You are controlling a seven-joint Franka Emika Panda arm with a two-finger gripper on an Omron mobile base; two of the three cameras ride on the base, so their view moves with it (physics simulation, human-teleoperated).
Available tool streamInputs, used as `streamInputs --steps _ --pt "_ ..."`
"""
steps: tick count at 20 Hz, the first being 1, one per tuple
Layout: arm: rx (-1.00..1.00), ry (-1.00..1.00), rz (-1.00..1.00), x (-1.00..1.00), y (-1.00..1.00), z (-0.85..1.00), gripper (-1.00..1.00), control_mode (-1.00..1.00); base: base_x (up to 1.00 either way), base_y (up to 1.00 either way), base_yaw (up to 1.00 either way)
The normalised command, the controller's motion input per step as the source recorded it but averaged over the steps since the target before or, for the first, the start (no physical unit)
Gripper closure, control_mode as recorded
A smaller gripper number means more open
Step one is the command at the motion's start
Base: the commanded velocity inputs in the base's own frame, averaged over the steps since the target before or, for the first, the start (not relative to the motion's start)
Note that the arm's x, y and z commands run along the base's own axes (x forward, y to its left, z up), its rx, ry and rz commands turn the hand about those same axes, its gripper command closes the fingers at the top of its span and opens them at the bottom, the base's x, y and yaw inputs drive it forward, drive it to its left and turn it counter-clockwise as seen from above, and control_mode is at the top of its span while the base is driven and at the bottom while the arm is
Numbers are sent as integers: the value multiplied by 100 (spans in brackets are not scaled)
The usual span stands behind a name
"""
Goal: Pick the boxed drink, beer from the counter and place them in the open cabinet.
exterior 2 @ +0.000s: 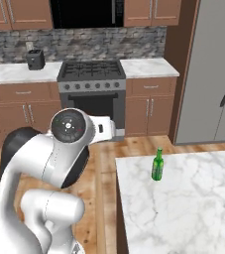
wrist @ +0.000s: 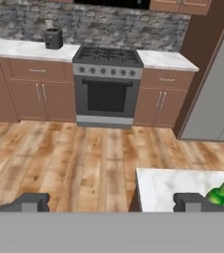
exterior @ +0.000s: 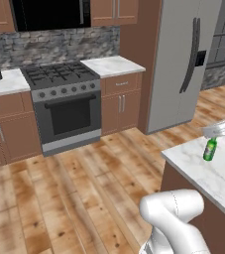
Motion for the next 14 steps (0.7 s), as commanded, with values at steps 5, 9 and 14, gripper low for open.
streamInputs --steps 5,9,14 --pt "0 -5 12 21 -50 -10 -100 -100 0 0 0" --pt "0 -13 15 14 -53 -22 -100 -100 0 0 0" --pt "0 -14 14 14 -49 -24 -100 -100 0 0 0"
